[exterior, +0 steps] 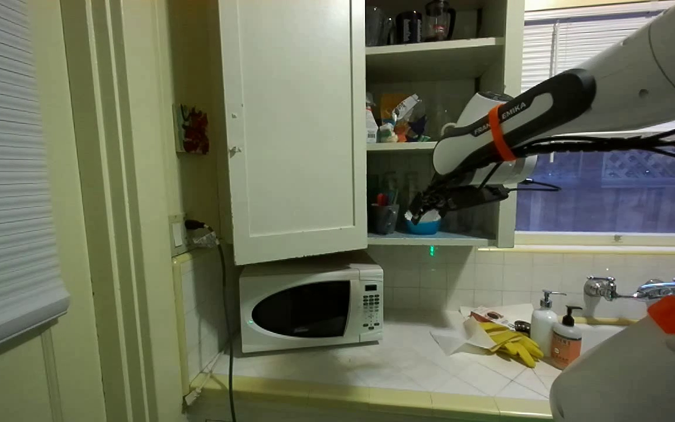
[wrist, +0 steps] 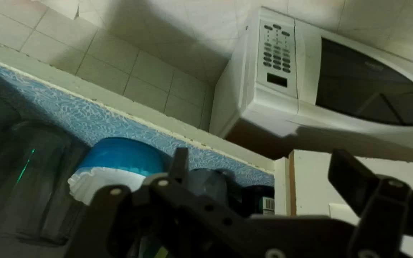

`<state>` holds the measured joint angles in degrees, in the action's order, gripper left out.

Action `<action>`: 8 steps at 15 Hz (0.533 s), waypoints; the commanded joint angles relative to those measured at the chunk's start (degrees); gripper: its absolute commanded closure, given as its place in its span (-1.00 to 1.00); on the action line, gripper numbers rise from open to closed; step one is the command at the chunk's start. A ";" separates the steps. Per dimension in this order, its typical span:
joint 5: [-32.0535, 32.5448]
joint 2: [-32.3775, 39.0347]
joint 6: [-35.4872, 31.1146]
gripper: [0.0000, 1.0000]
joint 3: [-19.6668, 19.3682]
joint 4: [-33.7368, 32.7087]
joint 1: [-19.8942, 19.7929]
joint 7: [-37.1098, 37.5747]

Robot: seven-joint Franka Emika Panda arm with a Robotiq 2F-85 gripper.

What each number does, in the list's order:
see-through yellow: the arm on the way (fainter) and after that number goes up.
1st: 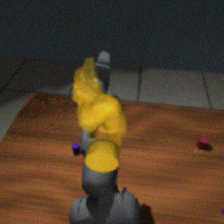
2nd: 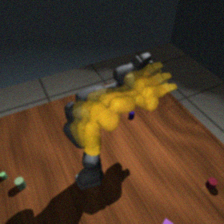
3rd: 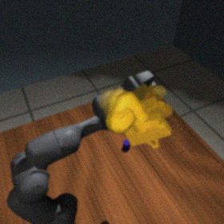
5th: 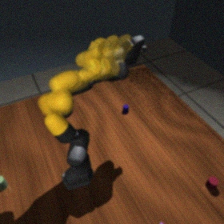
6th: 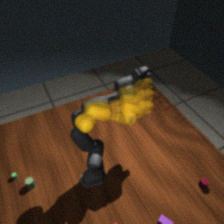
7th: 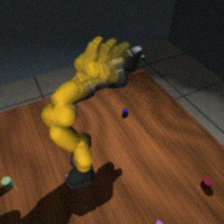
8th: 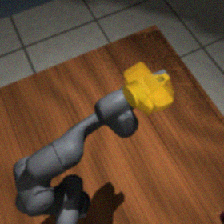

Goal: Put the grey mug on the counter.

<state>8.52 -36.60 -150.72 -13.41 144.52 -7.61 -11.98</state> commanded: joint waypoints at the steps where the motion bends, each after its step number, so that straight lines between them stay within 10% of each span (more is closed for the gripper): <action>1: -3.76 7.84 -2.82 -1.00 -1.03 -5.93 1.43 0.46; 8: -5.97 13.28 -2.51 -1.00 -0.63 -10.24 0.37 0.23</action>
<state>2.94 -23.36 -153.34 -14.57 134.34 -6.70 -11.51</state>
